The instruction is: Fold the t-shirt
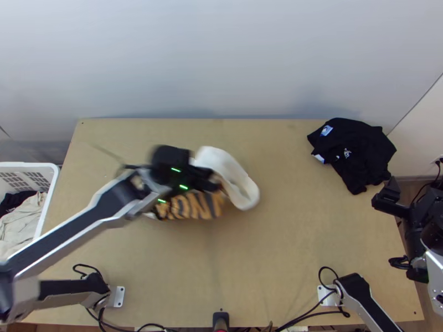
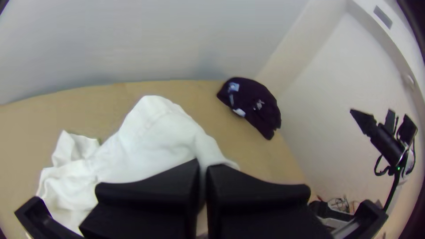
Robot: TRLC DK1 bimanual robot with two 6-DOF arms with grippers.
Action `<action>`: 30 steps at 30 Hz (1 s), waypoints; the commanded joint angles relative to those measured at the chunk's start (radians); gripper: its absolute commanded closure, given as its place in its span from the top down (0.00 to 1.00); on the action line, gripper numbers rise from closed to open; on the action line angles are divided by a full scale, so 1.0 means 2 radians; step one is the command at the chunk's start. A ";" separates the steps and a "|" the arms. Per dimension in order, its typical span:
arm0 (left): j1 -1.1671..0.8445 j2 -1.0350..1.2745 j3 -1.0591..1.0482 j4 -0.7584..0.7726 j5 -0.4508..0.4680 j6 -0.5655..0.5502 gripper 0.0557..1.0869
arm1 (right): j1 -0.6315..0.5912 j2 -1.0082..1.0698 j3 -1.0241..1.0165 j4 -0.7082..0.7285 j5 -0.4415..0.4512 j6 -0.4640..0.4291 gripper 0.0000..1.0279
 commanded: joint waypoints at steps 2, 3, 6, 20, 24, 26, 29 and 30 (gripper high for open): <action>-0.149 0.136 0.098 0.003 -0.031 -0.008 0.31 | -0.007 0.004 0.011 -0.023 -0.001 0.029 0.95; -0.156 0.152 0.119 -0.011 -0.031 -0.008 0.62 | -0.006 0.005 0.011 -0.027 -0.003 0.035 0.95; -0.160 0.204 0.204 -0.084 -0.022 -0.019 0.96 | -0.005 0.005 0.000 -0.030 -0.021 0.039 0.95; -0.090 0.151 0.139 -0.213 -0.016 -0.005 0.96 | 0.032 0.039 -0.151 0.069 -0.128 0.117 0.95; -0.061 0.118 0.059 -0.212 -0.023 0.002 0.96 | 0.048 0.073 -0.176 0.108 -0.145 0.127 0.95; -0.046 0.107 0.030 -0.206 -0.025 0.001 0.96 | 0.048 0.091 -0.181 0.117 -0.156 0.133 0.95; -0.038 0.107 -0.001 -0.186 -0.046 0.002 0.96 | 0.055 0.095 -0.187 0.118 -0.171 0.135 0.95; -0.036 0.110 -0.007 -0.178 -0.053 0.003 0.96 | 0.059 0.092 -0.191 0.119 -0.173 0.135 0.95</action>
